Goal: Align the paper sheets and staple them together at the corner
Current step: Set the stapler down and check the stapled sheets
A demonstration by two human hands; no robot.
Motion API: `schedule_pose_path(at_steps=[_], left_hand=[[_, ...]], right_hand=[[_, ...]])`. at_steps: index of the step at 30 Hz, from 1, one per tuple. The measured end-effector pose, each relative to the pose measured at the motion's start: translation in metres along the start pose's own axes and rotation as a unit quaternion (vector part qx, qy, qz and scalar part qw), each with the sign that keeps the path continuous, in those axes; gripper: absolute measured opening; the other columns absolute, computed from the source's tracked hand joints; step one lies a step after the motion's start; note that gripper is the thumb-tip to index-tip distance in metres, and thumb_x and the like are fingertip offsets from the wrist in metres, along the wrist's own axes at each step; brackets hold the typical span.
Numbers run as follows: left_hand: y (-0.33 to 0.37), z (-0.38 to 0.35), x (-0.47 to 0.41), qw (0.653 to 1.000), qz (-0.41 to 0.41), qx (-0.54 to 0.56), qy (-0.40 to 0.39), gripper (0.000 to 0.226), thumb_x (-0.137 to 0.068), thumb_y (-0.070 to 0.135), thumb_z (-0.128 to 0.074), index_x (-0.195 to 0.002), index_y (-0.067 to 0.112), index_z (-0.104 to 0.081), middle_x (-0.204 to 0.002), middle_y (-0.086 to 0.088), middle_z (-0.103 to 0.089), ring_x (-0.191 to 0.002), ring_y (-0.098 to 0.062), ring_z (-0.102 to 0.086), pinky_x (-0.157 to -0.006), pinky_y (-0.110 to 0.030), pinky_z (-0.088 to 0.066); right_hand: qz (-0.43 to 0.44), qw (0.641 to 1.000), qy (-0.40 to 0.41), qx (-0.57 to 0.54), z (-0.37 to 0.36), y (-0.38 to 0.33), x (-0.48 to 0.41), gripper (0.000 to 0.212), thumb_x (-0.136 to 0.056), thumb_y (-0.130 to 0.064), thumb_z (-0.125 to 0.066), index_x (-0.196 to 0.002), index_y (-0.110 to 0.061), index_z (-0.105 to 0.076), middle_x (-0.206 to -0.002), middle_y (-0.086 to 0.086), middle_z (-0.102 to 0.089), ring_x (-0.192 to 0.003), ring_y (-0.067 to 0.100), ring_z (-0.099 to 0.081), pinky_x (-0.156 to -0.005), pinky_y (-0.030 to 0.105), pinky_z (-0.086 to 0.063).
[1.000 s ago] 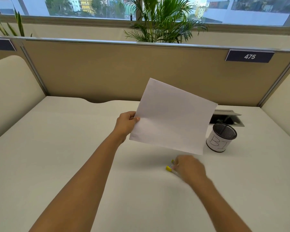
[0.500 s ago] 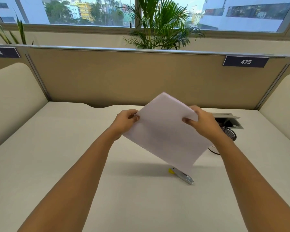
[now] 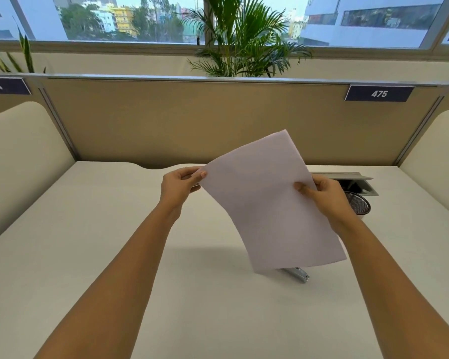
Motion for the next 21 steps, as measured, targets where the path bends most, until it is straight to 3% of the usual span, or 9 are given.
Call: schedule_pose_path(at_steps=[5, 10, 15, 21], left_hand=[[-0.004, 0.000, 0.004, 0.999, 0.003, 0.035, 0.020, 0.026, -0.082, 0.016, -0.067, -0.106, 0.007, -0.066, -0.093, -0.006, -0.070, -0.086, -0.018, -0.068, -0.086, -0.028, -0.052], [0.008, -0.008, 0.009, 0.997, -0.015, 0.072, -0.011, 0.029, -0.084, 0.017, -0.064, -0.110, 0.005, -0.065, -0.102, -0.008, -0.070, -0.091, -0.019, -0.068, -0.081, -0.025, -0.056], [0.027, -0.021, 0.010, 0.994, -0.036, 0.095, -0.032, 0.026, -0.085, 0.015, -0.063, -0.109, 0.007, -0.065, -0.098, 0.000, -0.071, -0.085, -0.012, -0.069, -0.073, -0.021, -0.056], [0.055, -0.032, 0.004, 0.991, -0.068, 0.112, -0.020, 0.033, -0.086, 0.012, -0.061, -0.117, 0.003, -0.060, -0.102, -0.001, -0.069, -0.094, -0.017, -0.067, -0.079, -0.024, -0.057]], right_hand=[[-0.037, 0.996, 0.003, -0.081, -0.008, 0.001, 0.007, 0.020, -0.083, -0.014, -0.066, -0.101, -0.005, -0.067, -0.086, 0.008, -0.070, -0.066, 0.018, -0.064, -0.067, 0.031, -0.053], [-0.056, 0.988, -0.003, -0.142, -0.007, -0.003, 0.012, 0.010, -0.083, -0.015, -0.066, -0.093, -0.016, -0.068, -0.084, 0.001, -0.072, -0.063, 0.011, -0.069, -0.060, 0.026, -0.056], [-0.043, 0.982, -0.005, -0.183, -0.006, -0.018, 0.008, 0.025, -0.083, -0.017, -0.065, -0.107, -0.010, -0.066, -0.093, 0.005, -0.072, -0.074, 0.018, -0.068, -0.068, 0.032, -0.057], [-0.003, 0.974, 0.001, -0.227, 0.007, -0.055, -0.005, 0.014, -0.087, -0.015, -0.060, -0.100, -0.013, -0.064, -0.088, -0.002, -0.070, -0.065, 0.007, -0.070, -0.056, 0.022, -0.057]])
Point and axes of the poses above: each hand's wrist, its own x-axis away from the middle knuckle, its own z-axis out of the back of the hand, y = z × x, the point moved 1 cm from there along -x, towards the middle knuckle
